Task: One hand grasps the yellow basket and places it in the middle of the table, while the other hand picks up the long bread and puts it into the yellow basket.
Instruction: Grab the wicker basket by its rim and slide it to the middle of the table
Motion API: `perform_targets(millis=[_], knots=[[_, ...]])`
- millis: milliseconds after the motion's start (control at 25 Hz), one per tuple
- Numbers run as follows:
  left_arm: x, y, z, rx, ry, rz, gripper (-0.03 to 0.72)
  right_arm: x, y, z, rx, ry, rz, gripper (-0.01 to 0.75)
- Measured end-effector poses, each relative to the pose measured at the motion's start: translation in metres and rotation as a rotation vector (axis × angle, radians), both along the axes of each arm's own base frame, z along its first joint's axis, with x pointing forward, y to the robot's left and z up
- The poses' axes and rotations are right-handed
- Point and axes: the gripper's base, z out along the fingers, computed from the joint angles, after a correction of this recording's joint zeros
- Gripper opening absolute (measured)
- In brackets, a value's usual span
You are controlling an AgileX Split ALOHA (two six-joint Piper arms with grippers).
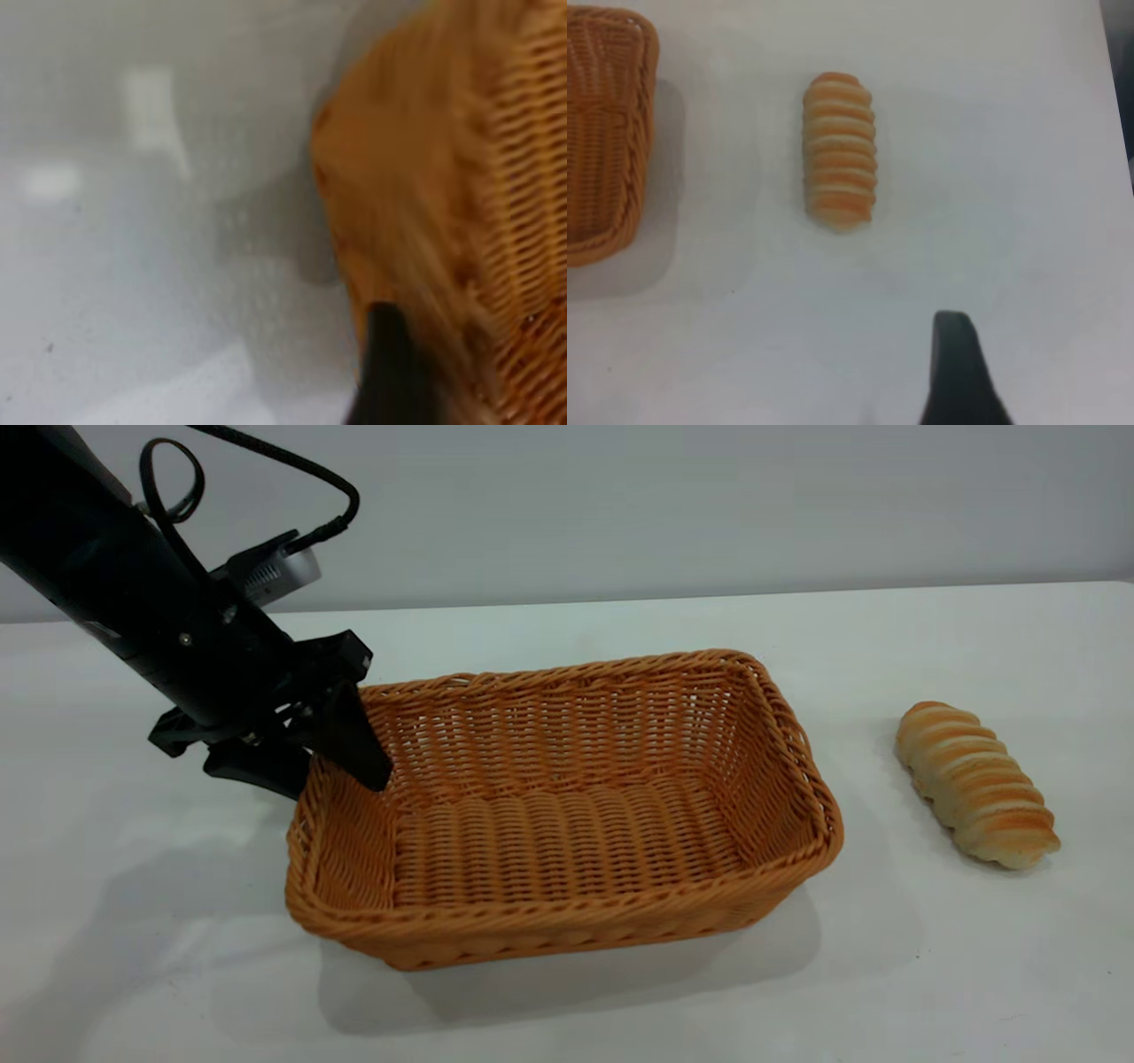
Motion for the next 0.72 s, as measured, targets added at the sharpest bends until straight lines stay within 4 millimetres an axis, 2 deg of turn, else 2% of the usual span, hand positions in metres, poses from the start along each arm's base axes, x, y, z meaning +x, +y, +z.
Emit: perform_targets(millis=[80, 160, 440, 600, 720], knots=[[0.000, -0.001, 0.001, -0.006, -0.004, -0.009, 0.618, 0.001, 0.000, 0.000, 0.002, -0.007, 0.003, 0.517], [0.000, -0.001, 0.007, -0.010, -0.019, -0.014, 0.646, 0.004, 0.002, 0.001, 0.005, -0.019, 0.011, 0.517], [0.003, 0.000, 0.053, -0.003, -0.195, -0.042, 0.642, 0.036, 0.015, -0.009, -0.006, -0.023, 0.062, 0.585], [0.001, 0.001, 0.078, -0.007, -0.274, -0.050, 0.629, 0.062, 0.025, -0.027, -0.015, 0.019, 0.096, 0.607], [-0.001, 0.000, 0.090, -0.014, -0.299, -0.059, 0.620, 0.084, 0.034, -0.043, -0.016, 0.072, 0.109, 0.606]])
